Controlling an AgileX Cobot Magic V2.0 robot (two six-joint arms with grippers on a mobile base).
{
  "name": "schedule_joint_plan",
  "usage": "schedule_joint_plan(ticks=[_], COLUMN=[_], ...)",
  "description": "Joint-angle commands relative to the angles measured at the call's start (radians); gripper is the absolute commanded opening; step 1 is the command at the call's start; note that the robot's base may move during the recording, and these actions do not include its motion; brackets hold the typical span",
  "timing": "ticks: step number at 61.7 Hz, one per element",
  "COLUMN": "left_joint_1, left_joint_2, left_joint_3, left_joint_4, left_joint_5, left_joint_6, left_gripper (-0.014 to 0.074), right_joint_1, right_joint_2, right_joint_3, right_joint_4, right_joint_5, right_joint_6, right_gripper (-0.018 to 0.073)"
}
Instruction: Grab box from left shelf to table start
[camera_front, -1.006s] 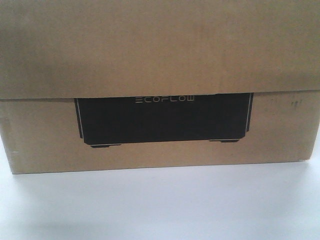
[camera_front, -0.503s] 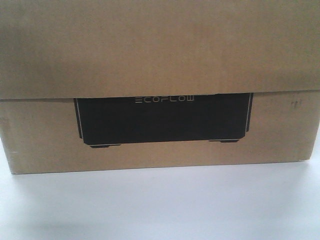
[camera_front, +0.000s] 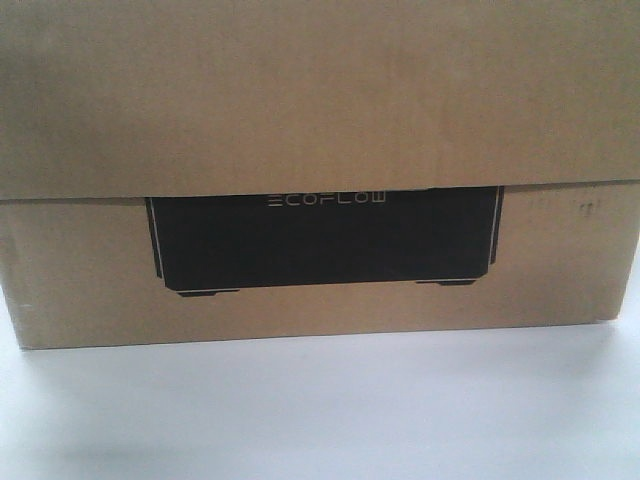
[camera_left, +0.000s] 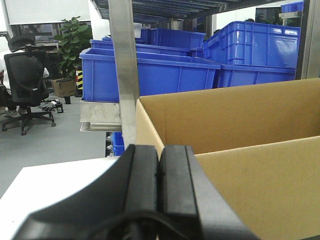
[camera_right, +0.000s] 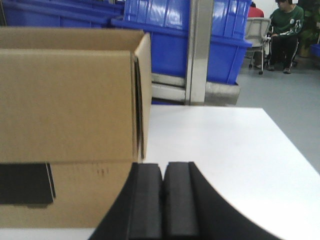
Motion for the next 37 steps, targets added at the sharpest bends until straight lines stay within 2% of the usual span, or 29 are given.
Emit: schedule_joint_plan(ticks=[1,12,37], left_joint_1=[0.0,0.0,0.0], left_joint_2=[0.006,0.006,0.006], left_joint_3=[-0.028,-0.027,-0.027], left_joint_4=[0.002,0.002,0.002], left_joint_5=[-0.082,-0.082,-0.082], left_joint_6=[-0.004,-0.004,-0.004], left_gripper=[-0.0068,-0.0068,-0.0068], right_joint_1=[-0.005,-0.005,-0.005], right_joint_2=[-0.005,-0.005,-0.005], right_joint_3=[0.029,0.103,0.123], right_joint_4=[-0.015,-0.015,-0.015], right_joint_5=[-0.151,-0.284,-0.269], right_joint_6=[-0.013,-0.011,-0.011], right_gripper=[0.0018,0.0018,0.0018])
